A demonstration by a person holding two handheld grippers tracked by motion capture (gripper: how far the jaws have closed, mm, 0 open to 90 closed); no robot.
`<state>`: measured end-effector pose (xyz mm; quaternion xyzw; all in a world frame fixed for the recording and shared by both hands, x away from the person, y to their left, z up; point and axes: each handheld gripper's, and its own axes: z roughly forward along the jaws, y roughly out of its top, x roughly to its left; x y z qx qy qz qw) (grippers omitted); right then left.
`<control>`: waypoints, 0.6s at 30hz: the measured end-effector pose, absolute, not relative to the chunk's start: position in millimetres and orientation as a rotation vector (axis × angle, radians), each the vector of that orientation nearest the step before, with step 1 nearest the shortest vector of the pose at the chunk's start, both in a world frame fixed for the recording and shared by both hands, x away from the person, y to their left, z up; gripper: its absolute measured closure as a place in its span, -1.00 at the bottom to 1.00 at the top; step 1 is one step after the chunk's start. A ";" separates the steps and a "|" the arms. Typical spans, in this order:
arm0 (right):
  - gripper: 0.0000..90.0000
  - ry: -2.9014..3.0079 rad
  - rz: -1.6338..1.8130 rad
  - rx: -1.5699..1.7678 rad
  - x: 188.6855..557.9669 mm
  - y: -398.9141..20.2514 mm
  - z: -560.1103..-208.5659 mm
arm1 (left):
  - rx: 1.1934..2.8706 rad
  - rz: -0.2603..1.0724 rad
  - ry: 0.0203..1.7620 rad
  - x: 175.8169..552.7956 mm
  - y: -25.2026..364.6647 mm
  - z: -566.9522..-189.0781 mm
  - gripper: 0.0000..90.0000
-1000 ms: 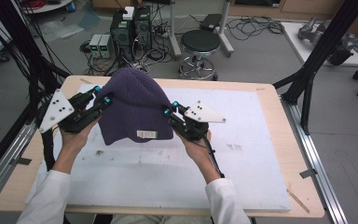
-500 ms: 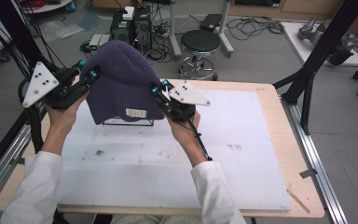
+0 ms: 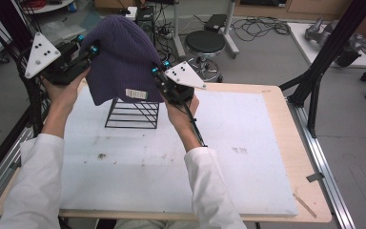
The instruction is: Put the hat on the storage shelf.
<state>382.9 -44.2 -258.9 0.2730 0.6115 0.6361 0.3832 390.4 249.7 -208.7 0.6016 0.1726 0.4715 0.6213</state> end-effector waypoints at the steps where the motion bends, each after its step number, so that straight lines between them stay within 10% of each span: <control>1: 0.82 1.559 1.628 0.716 385.0 -43.7 -258.7 | 1.382 1.090 0.395 393.4 249.0 -207.8 0.67; 18: 0.81 1.503 1.664 0.733 395.5 -39.4 -245.0 | 1.321 1.090 0.407 408.1 247.2 -194.4 0.67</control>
